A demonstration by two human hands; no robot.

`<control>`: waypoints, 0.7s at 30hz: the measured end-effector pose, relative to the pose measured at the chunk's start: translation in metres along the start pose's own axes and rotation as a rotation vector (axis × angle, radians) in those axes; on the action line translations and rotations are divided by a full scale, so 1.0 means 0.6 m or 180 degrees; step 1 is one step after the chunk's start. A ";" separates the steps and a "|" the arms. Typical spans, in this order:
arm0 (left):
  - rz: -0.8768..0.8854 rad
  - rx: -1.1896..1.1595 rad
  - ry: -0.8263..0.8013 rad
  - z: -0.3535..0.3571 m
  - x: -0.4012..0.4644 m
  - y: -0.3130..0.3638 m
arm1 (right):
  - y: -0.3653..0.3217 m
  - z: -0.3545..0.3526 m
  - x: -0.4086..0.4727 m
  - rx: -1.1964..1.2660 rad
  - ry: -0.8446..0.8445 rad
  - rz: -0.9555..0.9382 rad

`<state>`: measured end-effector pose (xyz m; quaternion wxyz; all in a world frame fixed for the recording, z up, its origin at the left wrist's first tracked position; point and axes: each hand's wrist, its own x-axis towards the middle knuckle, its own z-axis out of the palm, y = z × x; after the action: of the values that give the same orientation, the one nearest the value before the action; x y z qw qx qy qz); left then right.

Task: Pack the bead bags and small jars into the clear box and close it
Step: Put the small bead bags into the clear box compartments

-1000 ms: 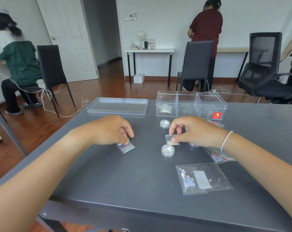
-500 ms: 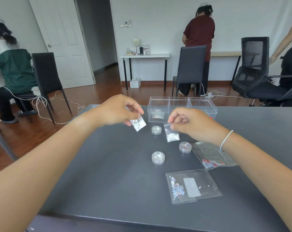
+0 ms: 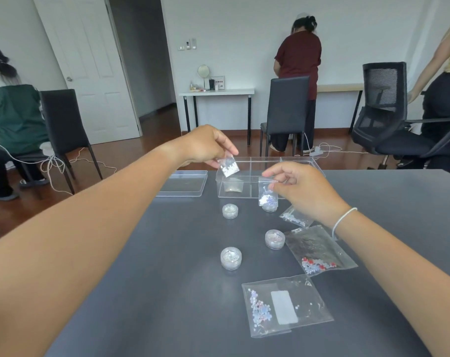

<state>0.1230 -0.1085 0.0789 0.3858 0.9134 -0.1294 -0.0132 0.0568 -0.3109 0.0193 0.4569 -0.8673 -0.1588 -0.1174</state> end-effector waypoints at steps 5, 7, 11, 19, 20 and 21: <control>-0.0013 0.0350 -0.0078 0.014 0.022 -0.001 | 0.005 0.001 0.001 -0.0117 0.0118 -0.0047; -0.0009 0.0511 -0.0080 0.023 0.031 -0.005 | 0.005 0.000 0.002 -0.0141 0.0183 -0.0077; 0.0089 0.0748 -0.0133 0.040 0.044 -0.014 | 0.007 0.002 0.002 -0.0233 0.0191 -0.0127; 0.0205 0.1164 -0.0224 0.054 0.052 -0.023 | 0.004 0.003 0.002 -0.0342 0.0127 -0.0162; 0.0177 0.1175 -0.0294 0.054 0.053 -0.023 | 0.004 0.003 0.001 -0.0357 0.0106 -0.0163; 0.0151 0.1203 -0.0351 0.054 0.053 -0.023 | 0.005 0.004 0.001 -0.0376 0.0086 -0.0165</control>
<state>0.1527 -0.1297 0.0489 0.2000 0.9641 -0.1719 -0.0296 0.0587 -0.3105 0.0162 0.4039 -0.8867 -0.1677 -0.1500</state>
